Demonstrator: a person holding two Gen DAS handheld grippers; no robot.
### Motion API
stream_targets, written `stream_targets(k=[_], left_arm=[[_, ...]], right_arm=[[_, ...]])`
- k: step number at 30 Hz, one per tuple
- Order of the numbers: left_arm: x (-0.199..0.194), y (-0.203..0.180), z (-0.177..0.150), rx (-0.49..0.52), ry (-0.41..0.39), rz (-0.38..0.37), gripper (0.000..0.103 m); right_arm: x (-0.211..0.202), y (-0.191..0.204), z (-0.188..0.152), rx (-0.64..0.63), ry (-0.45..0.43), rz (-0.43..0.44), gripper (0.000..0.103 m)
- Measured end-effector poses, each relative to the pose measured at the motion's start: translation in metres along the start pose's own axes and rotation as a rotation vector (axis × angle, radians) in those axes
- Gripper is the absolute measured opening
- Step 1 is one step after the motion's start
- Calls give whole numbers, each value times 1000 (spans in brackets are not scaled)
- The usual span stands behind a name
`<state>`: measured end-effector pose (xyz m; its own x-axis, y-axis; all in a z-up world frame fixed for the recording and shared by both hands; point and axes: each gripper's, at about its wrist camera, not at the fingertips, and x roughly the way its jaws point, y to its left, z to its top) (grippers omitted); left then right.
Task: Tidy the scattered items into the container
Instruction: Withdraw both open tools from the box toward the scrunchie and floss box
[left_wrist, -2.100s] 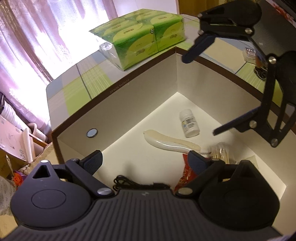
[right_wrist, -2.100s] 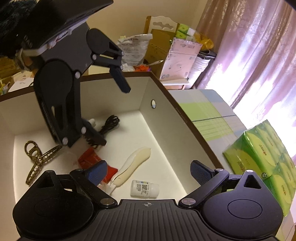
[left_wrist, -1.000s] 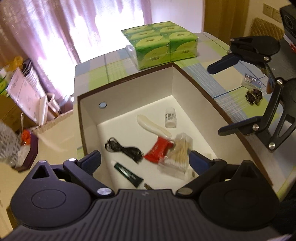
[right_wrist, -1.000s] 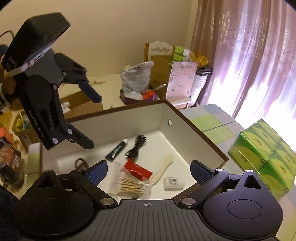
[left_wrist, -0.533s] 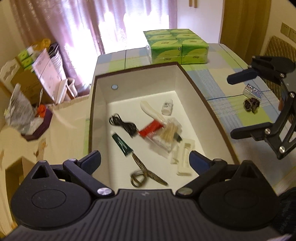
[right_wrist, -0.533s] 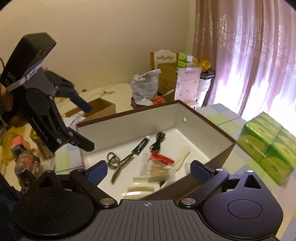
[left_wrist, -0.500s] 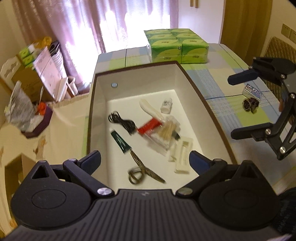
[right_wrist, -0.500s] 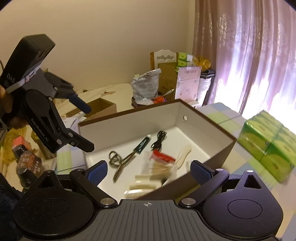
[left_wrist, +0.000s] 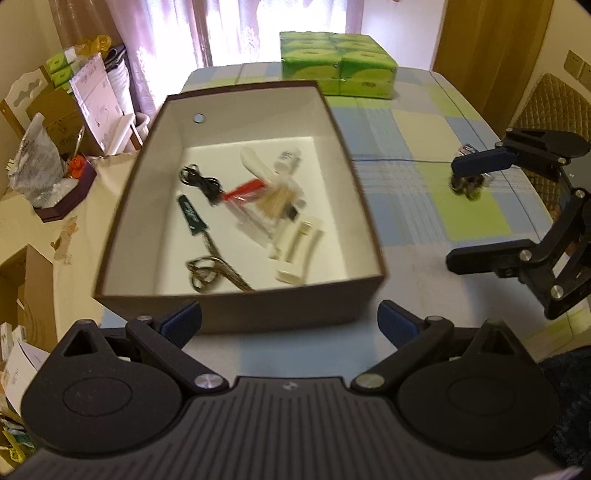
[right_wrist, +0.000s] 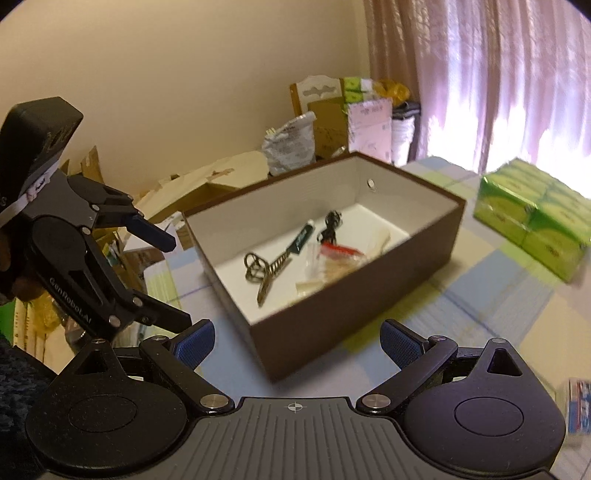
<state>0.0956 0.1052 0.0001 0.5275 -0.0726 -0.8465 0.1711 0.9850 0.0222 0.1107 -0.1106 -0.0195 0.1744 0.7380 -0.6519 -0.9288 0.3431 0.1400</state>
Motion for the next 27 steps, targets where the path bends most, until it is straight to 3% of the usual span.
stream_targets(k=[4, 13, 27], left_arm=[[0, -27, 0, 18, 3, -23, 100], [9, -82, 9, 93, 9, -76, 100], [45, -165, 40, 237, 12, -152, 100]], right_arm=[[-17, -4, -14, 52, 22, -23, 101], [-67, -29, -49, 195, 51, -168, 101], [-121, -83, -98, 520, 127, -504, 101]])
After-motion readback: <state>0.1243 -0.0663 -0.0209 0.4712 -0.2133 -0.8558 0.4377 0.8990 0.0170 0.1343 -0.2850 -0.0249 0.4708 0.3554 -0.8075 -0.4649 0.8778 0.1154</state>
